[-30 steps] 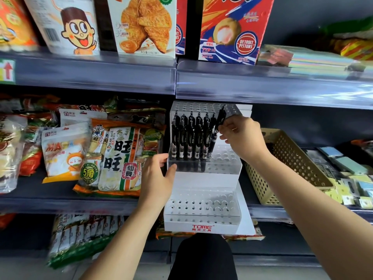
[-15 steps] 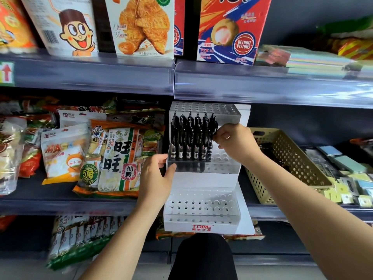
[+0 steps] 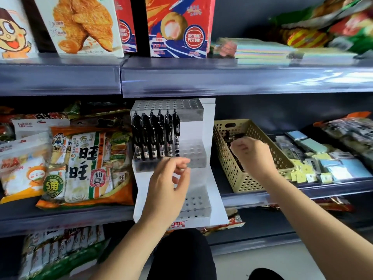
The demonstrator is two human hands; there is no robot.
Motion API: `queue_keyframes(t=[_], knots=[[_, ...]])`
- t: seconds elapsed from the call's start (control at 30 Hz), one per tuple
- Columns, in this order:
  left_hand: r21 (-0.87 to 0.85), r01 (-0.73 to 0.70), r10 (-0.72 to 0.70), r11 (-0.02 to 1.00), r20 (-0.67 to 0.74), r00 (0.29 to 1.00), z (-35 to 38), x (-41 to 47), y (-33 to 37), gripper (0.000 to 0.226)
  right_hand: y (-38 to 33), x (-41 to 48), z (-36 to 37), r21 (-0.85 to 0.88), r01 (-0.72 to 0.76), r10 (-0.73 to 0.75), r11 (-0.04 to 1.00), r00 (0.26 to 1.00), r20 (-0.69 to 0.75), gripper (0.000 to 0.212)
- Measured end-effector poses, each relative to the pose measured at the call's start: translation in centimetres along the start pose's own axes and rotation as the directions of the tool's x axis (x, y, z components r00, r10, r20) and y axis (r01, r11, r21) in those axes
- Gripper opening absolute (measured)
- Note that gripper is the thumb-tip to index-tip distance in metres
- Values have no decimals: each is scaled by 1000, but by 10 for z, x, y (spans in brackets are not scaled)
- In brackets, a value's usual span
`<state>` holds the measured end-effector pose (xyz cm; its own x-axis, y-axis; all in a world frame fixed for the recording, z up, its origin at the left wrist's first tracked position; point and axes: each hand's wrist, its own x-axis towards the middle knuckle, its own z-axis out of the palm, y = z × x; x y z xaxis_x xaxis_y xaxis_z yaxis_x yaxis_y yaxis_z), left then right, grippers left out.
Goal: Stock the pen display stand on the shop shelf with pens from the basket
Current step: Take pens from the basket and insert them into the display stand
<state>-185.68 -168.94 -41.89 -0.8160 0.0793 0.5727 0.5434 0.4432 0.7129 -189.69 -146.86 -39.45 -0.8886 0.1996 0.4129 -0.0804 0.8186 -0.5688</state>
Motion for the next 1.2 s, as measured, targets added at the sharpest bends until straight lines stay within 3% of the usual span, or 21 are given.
queue_keyframes(t=[0.13,0.37,0.53,0.73,0.87,1.0,1.07,1.13,1.2], knots=[[-32,25,-17,999,234,972,37,1,19,25,46,-16,-16,-116,-62,67,991,997,33,20],[22,254,-239,967,428,872,105,24,31,43,87,-16,-36,-139,-123,132,983,990,53,19],[199,307,-365,931,450,815,148,50,12,42,103,4,-38,-151,-149,168,977,978,124,27],[319,425,-526,847,396,753,185,84,-6,20,107,27,-36,-213,-103,167,972,936,310,42],[243,524,-576,816,412,706,193,101,-19,23,107,43,-29,-151,-23,103,988,829,549,43],[232,552,-596,801,398,697,201,105,-26,18,96,54,-13,-69,-205,196,976,704,683,21],[254,531,-588,809,393,707,205,105,-26,16,92,57,-7,-109,-296,279,949,627,727,23],[316,477,-569,820,360,740,208,104,-24,18,90,59,-3,-191,-267,315,944,570,759,29],[345,441,-549,828,342,763,207,104,-21,22,89,59,2,-164,-338,332,927,531,780,23]])
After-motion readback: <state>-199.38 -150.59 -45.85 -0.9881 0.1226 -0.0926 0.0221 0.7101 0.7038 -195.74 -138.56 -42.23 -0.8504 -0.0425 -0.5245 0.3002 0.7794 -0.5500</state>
